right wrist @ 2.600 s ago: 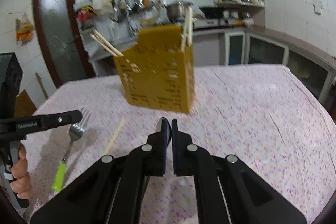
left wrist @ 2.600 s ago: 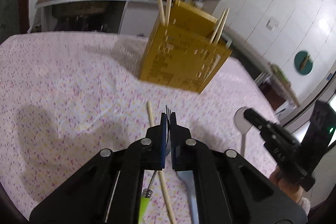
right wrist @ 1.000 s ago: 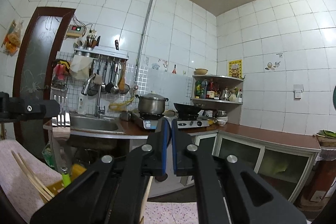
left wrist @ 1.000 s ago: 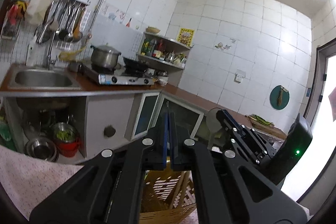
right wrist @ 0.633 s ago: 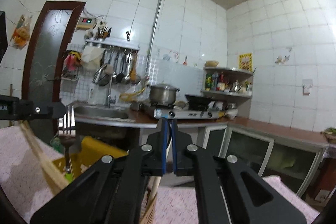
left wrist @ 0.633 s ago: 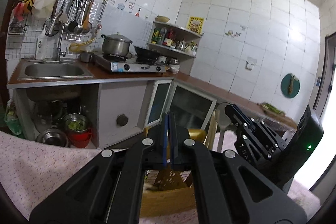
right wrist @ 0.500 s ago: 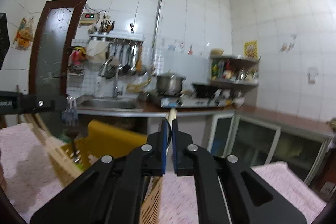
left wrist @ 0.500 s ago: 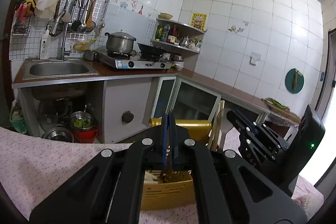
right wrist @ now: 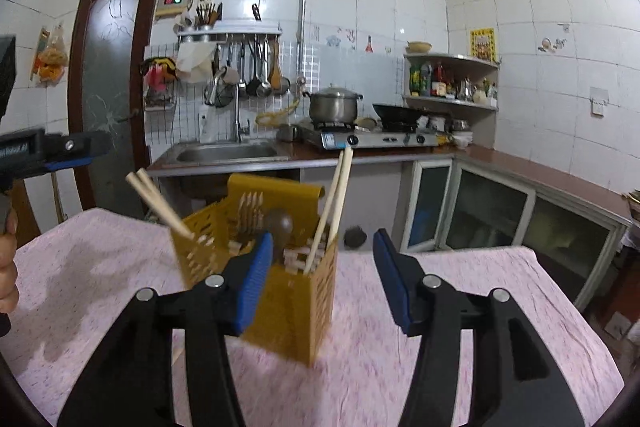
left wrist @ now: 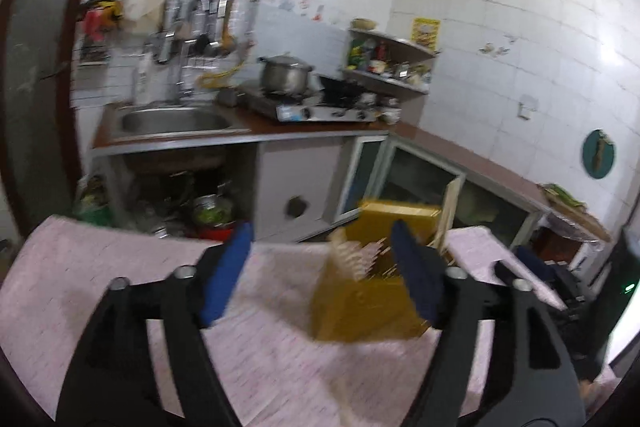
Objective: Organize utensils
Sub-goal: 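Open both grippers to drop the spoon and fork into the holder, then move both tools back toward the remaining chopstick and blue spoon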
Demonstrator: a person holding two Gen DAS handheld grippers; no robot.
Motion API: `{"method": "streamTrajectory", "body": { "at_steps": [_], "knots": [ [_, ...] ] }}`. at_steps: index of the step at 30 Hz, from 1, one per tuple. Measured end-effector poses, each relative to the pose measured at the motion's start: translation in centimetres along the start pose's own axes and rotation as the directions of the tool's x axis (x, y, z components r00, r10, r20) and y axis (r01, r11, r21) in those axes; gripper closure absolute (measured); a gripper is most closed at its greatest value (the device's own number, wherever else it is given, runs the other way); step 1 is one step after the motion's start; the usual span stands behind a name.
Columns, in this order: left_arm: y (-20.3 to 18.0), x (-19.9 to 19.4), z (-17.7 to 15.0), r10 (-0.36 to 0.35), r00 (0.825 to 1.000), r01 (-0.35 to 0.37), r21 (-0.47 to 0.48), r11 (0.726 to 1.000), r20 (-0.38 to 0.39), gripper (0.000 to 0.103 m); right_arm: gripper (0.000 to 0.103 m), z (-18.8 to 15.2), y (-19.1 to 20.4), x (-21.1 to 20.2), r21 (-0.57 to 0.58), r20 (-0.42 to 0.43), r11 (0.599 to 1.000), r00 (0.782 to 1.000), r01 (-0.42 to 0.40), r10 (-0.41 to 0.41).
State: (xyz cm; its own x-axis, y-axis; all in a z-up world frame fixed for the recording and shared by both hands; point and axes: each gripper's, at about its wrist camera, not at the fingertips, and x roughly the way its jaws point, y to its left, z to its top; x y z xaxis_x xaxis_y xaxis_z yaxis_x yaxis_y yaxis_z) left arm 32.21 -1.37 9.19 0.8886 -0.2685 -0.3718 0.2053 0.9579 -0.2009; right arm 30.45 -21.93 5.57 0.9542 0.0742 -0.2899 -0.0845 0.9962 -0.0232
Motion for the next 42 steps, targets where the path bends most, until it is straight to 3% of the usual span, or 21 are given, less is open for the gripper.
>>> {"method": "streamTrajectory", "body": {
  "at_steps": [4, 9, 14, 20, 26, 36, 40, 42],
  "knots": [
    [1.5, -1.9, -2.9, 0.084, 0.994, -0.082, 0.034, 0.996, -0.070, 0.015, 0.050, -1.6, 0.9, -1.8, 0.040, -0.083, 0.999, 0.997, 0.009, -0.006],
    [2.5, -3.4, -6.4, 0.146, 0.980, -0.136, 0.078, 0.988, -0.137, 0.005, 0.050, -4.6, 2.6, -3.0, 0.084, -0.216, 0.996, 0.976, 0.015, 0.004],
    [3.9, -3.5, -10.2, 0.175, 0.957, -0.153, 0.109, 0.982, -0.230, 0.005, 0.050, -7.4, 4.2, -3.4, 0.122, -0.317, 0.992, 0.948, 0.008, 0.032],
    [6.7, -2.7, -12.7, 0.212, 0.921, -0.196, 0.081, 0.977, -0.328, 0.005, 0.050, -10.9, 6.5, -2.4, 0.158, -0.443, 0.987, 0.895, 0.017, 0.055],
    [7.9, -2.3, -13.9, 0.208, 0.907, -0.199, 0.063, 0.978, -0.366, 0.005, 0.050, -11.3, 8.5, -1.4, 0.151, -0.491, 0.988, 0.869, 0.017, 0.060],
    [7.5, -2.3, -14.0, 0.197, 0.908, -0.188, 0.061, 0.980, -0.371, 0.005, 0.051, -13.2, 11.2, -0.4, 0.100, -0.563, 0.994, 0.826, 0.052, 0.014],
    [7.5, -2.5, -13.9, 0.192, 0.911, -0.183, 0.058, 0.981, -0.366, 0.005, 0.067, -13.1, 10.9, -0.4, 0.098, -0.563, 0.993, 0.827, 0.070, -0.003],
    [7.3, -2.6, -13.8, 0.184, 0.911, -0.178, 0.050, 0.983, -0.368, 0.005, 0.068, -13.0, 10.6, -0.4, 0.108, -0.564, 0.992, 0.826, 0.068, 0.005]
  ]
}}
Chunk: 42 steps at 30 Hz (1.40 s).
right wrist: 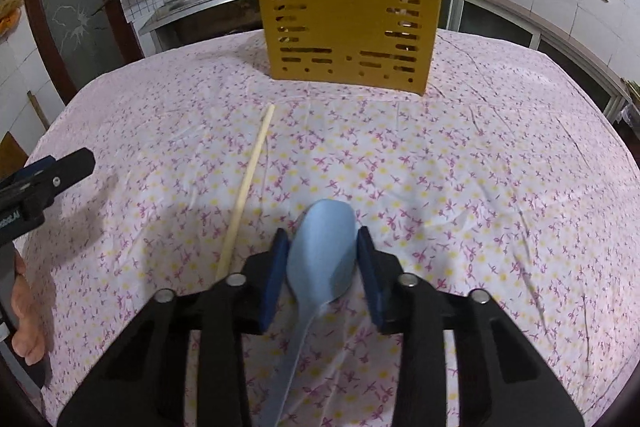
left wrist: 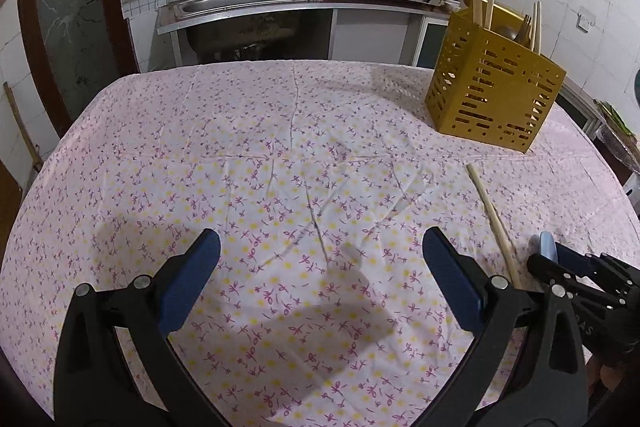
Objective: Organize utensils
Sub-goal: 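Move both tools back toward the remaining chopstick and blue spoon, then close the left gripper on the wooden chopstick while the right gripper holds the light-blue spoon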
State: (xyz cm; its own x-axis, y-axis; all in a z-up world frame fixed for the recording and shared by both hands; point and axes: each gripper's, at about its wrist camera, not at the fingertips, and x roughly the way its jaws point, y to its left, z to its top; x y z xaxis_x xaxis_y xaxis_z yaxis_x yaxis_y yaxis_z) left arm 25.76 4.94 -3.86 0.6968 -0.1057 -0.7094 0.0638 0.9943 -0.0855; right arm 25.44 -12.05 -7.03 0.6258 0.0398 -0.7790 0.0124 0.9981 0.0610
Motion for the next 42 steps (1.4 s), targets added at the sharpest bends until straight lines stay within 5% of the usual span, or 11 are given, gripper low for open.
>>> {"method": "streamTrajectory", "body": {
  "at_steps": [15, 27, 29, 33, 37, 42],
  "knots": [
    [-4.4, -0.2, 0.7, -0.032, 0.999, 0.034, 0.029, 0.999, -0.043, 0.005, 0.069, 2.0, -4.2, 0.0, 0.050, 0.014, 0.997, 0.998, -0.057, 0.057],
    [-11.6, 2.2, 2.5, -0.089, 0.993, 0.094, 0.055, 0.994, -0.077, 0.007, 0.069, 4.4, -10.0, 0.4, 0.102, 0.046, 0.995, 0.999, -0.023, 0.018],
    [-12.8, 3.1, 2.7, -0.087, 0.992, 0.093, 0.068, 0.993, -0.095, 0.012, 0.069, 4.4, -10.9, 0.6, 0.113, 0.042, 0.994, 0.999, -0.011, 0.006],
    [-15.0, 5.3, 3.1, -0.073, 0.985, 0.092, 0.123, 0.988, -0.155, 0.039, 0.069, 4.4, -12.2, 0.7, 0.131, 0.042, 0.991, 0.999, -0.001, -0.005],
    [-15.7, 7.9, 3.2, -0.073, 0.961, 0.104, 0.102, 0.989, -0.267, 0.065, 0.069, 4.7, -12.8, 0.5, 0.134, 0.049, 0.991, 0.999, 0.005, -0.012],
    [-15.9, 8.7, 4.0, -0.057, 0.953, 0.090, 0.100, 0.991, -0.297, 0.073, 0.069, 5.3, -13.3, 0.1, 0.135, 0.064, 0.991, 0.998, 0.003, -0.012]
  ]
}}
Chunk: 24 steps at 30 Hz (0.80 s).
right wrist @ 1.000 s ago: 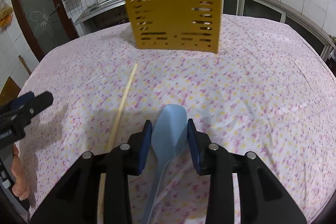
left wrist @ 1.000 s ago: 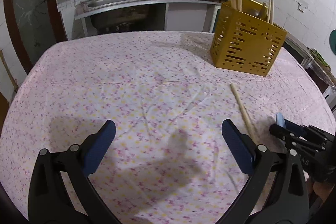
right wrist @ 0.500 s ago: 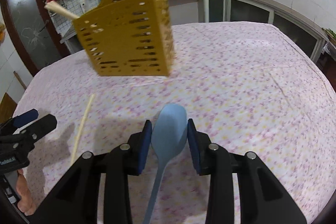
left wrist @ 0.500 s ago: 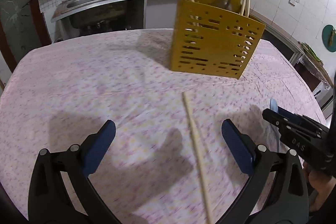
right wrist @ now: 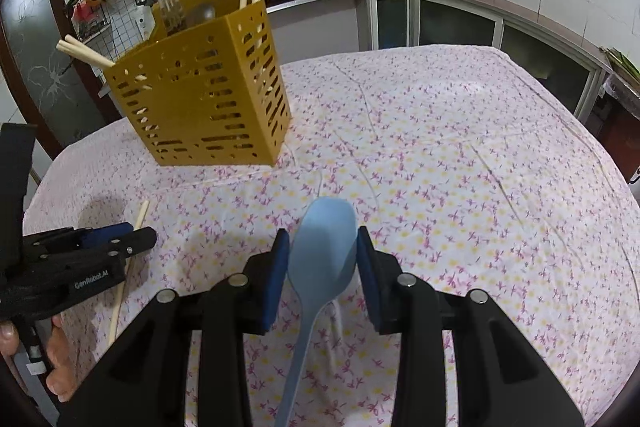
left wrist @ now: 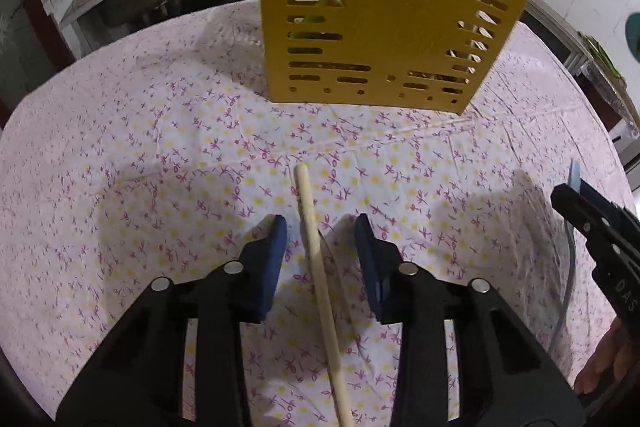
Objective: Organize utensils
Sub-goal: 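Close the left gripper on the wooden chopstick while the right gripper holds the light-blue spoon, then lift the chopstick and blue spoon and carry them above the yellow holder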
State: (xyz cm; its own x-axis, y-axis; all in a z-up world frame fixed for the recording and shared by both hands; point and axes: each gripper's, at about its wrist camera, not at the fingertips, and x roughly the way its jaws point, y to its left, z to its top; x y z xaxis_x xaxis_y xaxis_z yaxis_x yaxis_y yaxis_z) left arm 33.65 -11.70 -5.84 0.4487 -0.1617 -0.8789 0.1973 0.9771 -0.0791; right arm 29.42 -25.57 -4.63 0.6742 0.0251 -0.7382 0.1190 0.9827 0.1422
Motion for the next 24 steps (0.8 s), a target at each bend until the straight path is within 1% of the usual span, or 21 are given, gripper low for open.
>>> {"method": "streamTrajectory", "body": {
  "at_steps": [3, 6, 9, 12, 16, 19, 21, 24],
  "knots": [
    [0.6, 0.1, 0.3, 0.004, 1.000, -0.005, -0.023, 1.000, -0.007, 0.090, 0.069, 0.0, 0.3, 0.1, 0.000, 0.000, 1.000, 1.000, -0.009, 0.009],
    [1.4, 0.0, 0.5, -0.022, 1.000, 0.022, -0.044, 0.999, -0.008, 0.097, 0.069, -0.3, 0.8, 0.3, -0.005, -0.004, 1.000, 1.000, -0.019, 0.019],
    [1.7, -0.1, 0.2, -0.029, 1.000, 0.029, -0.049, 0.998, 0.002, 0.098, 0.069, -0.5, 1.4, 0.4, -0.013, 0.000, 0.999, 1.000, -0.030, 0.030],
    [2.5, -0.7, -0.3, -0.064, 0.998, 0.065, -0.062, 0.996, 0.017, 0.099, 0.069, -0.5, 1.9, 0.1, -0.032, 0.011, 0.999, 0.999, -0.044, 0.045],
    [3.3, -2.9, -1.3, -0.103, 0.991, 0.109, -0.070, 0.992, 0.083, 0.099, 0.069, -0.4, 2.2, -0.5, -0.050, 0.028, 0.996, 0.997, -0.068, 0.069],
    [3.8, -4.6, -1.8, -0.134, 0.980, 0.146, -0.073, 0.987, 0.146, 0.099, 0.069, -0.5, 2.7, -1.6, -0.078, 0.064, 0.993, 0.994, -0.085, 0.090],
    [3.6, -6.0, -2.0, -0.156, 0.969, 0.170, -0.061, 0.984, 0.190, 0.099, 0.069, -0.6, 2.9, -2.5, -0.097, 0.096, 0.991, 0.990, -0.092, 0.102],
    [3.4, -8.4, -2.5, -0.182, 0.946, 0.195, -0.023, 0.980, 0.267, 0.099, 0.069, -0.5, 3.0, -4.0, -0.120, 0.144, 0.987, 0.982, -0.103, 0.120]
  ]
}}
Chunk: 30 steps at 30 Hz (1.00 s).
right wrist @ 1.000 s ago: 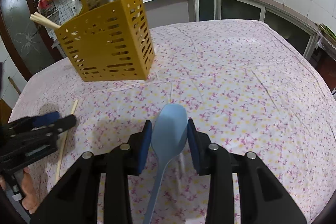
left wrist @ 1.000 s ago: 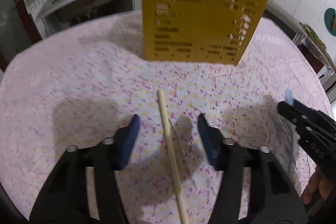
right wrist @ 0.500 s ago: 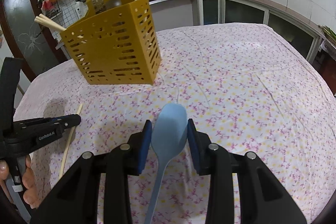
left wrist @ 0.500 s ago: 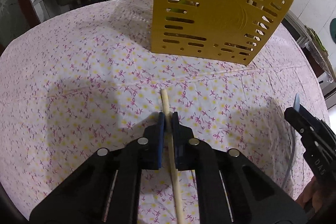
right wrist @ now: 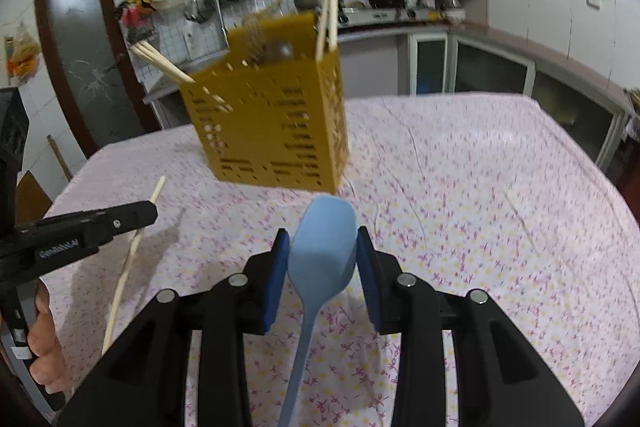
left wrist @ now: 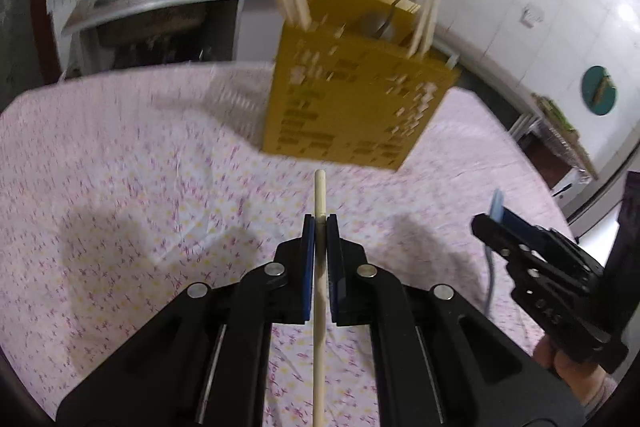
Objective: Organize utensils
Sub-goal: 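Lift the chopstick and blue spoon and carry them above the yellow holder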
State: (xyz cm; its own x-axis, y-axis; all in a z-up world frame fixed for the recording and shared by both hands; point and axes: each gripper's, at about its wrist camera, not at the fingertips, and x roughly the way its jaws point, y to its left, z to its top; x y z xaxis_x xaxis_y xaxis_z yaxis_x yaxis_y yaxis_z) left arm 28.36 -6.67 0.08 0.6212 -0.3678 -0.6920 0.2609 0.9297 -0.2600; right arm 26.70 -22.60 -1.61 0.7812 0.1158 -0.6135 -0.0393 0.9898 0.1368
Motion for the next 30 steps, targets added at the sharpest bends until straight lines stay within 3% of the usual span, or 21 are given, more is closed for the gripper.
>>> {"method": "streamTrajectory", "body": {
  "at_steps": [7, 15, 22, 30],
  "knots": [
    [-1.7, -3.8, 0.8, -0.041, 0.991, 0.039, 0.020, 0.999, 0.131, 0.099, 0.069, 1.6, 0.9, -3.9, -0.053, 0.132, 0.999, 0.991, -0.011, 0.018],
    [-1.8, -6.8, 2.9, -0.099, 0.959, 0.100, 0.009, 0.995, 0.266, 0.099, 0.069, 3.3, 1.3, -5.4, -0.082, 0.178, 0.996, 0.983, -0.024, 0.039],
    [-2.5, -7.0, 5.2, -0.139, 0.945, 0.128, 0.057, 0.990, 0.297, 0.099, 0.071, 6.3, 1.2, -6.0, -0.103, 0.214, 0.995, 0.976, -0.007, 0.029],
    [-3.9, -6.9, 8.7, -0.136, 0.936, 0.098, 0.133, 0.986, 0.324, 0.099, 0.073, 10.5, 1.0, -6.2, -0.111, 0.247, 0.994, 0.969, 0.020, 0.008]
  ]
}}
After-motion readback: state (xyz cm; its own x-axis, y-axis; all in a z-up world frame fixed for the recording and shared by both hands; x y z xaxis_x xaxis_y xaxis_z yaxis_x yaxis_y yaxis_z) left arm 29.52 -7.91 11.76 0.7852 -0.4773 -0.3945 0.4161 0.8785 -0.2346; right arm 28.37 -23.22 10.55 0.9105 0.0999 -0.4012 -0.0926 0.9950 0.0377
